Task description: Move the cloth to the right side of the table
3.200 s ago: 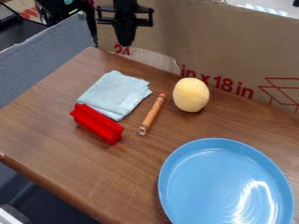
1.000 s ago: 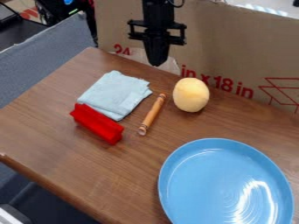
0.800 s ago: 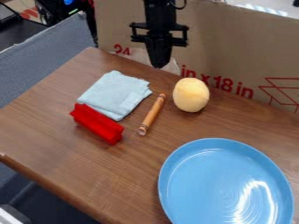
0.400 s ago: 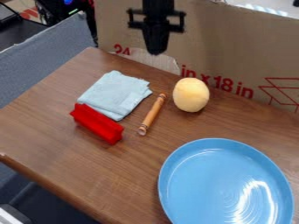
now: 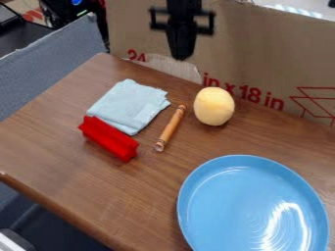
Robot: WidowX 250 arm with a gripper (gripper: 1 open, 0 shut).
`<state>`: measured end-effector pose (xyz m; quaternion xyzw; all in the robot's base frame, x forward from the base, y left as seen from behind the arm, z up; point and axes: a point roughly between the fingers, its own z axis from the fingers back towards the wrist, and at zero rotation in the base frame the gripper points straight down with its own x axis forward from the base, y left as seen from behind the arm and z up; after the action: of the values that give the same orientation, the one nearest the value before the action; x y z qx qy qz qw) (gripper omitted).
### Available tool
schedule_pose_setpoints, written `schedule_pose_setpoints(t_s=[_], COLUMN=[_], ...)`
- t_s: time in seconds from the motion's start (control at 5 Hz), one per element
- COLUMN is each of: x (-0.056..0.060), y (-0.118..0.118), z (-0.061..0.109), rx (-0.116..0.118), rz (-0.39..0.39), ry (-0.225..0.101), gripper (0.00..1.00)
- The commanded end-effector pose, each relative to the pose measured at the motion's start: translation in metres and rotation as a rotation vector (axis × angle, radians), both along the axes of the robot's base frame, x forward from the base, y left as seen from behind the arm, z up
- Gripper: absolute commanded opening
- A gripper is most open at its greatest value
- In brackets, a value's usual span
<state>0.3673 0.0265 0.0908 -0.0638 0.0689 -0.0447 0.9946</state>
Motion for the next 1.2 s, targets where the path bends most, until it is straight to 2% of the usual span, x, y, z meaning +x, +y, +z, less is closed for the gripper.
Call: schedule_pose_setpoints(t_s=[0.0, 0.2, 0.4, 0.6, 0.8, 1.0], x=[-0.023, -0.03, -0.034, -0.036, -0.04, -0.044], y=[0.006, 0.018, 0.009, 0.016, 0.003, 0.002], z=[0.036, 0.044, 0.039, 0.042, 0.039, 0.031], rx=[0.037, 0.024, 0.021, 0.0, 0.0, -0.008], rz=[0.031, 0.07, 0.065, 0.038, -0.014, -0.048], ry=[-0.111, -0.114, -0.109, -0.117, -0.108, -0.127], gripper=[0.0, 0.0, 0.0, 0.0, 0.0, 0.0])
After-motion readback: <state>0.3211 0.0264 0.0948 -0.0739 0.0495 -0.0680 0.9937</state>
